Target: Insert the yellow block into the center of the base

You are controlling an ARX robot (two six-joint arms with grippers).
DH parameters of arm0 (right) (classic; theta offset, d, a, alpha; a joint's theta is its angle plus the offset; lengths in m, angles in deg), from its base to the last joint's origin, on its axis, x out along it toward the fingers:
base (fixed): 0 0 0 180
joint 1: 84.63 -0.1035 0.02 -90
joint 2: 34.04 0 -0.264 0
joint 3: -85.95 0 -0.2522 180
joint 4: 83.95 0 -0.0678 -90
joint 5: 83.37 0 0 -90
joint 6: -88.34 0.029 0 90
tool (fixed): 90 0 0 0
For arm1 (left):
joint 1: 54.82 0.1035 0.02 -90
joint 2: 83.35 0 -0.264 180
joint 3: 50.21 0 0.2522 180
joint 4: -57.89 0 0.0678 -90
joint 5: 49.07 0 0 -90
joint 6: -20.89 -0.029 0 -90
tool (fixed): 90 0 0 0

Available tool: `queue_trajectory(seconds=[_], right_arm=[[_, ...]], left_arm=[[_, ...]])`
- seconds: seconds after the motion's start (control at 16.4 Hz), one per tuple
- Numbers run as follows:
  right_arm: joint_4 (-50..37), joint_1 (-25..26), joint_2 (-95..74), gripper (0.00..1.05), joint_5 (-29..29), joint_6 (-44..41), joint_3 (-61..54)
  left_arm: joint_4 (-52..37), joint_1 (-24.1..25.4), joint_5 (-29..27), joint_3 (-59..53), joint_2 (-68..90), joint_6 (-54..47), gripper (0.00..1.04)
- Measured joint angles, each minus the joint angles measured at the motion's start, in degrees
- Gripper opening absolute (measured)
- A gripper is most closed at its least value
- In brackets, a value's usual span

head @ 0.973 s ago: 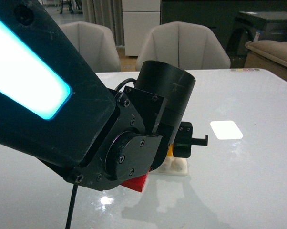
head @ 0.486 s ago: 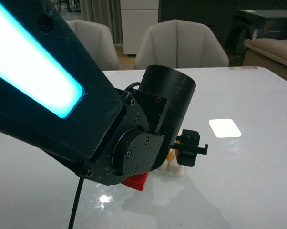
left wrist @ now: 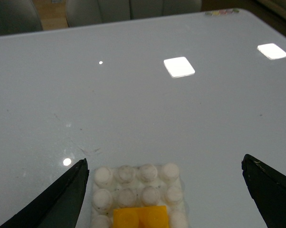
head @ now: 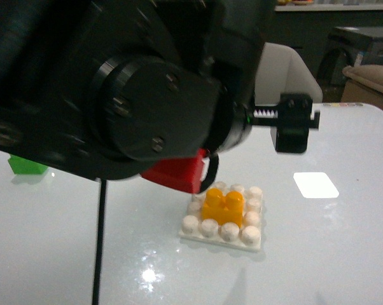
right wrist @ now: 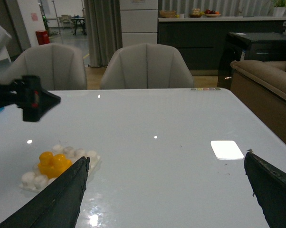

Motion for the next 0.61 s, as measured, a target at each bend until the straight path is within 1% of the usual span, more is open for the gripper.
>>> queue_trajectory(seconds=[0.06,0.12,0.18,0.24,0.3,0.43,0.49,0.55,0.61], right_arm=[[0.02,0.00,0.00,0.98,0.00,0.00,0.00],[-0.11,0.00,0.00,0.98,0.00,0.00,0.00],[0.15,0.00,0.00,0.98,0.00,0.00,0.00],[-0.04,0.00,0.00,0.98,0.00,0.00,0.00],[-0.02,0.00,0.00,0.98,0.00,0.00,0.00],[0.00,0.00,0.00,0.98,0.00,0.00,0.00],[-0.04,0.00,0.00,0.98,0.00,0.00,0.00],[0.07,0.00,0.00,0.98,-0.02,0.00,0.00],[0.02,0.00,0.00,0.98,-0.02,0.00,0.00]], left_arm=[[-4.55,-0.31,1.22,-6.99,-9.51,-1.53,0.98],[-6.10,0.15,2.54,-14.80,-20.74,-3.32,0.98],[-5.62,1.05,4.17,-18.12,-24.41,-4.66,0.98],[-5.07,1.62,4.09,-19.65,-25.97,-4.85,0.98],[-4.13,2.16,5.42,-21.09,-27.76,-4.92,0.98],[-2.67,3.63,6.51,-21.11,-28.22,-5.18,0.98],[-0.77,4.66,8.07,-20.87,-27.65,-4.94,0.98],[1.16,5.99,8.50,-20.35,-26.97,-4.52,0.98],[1.11,8.48,8.35,-18.86,-25.22,-4.24,0.98]])
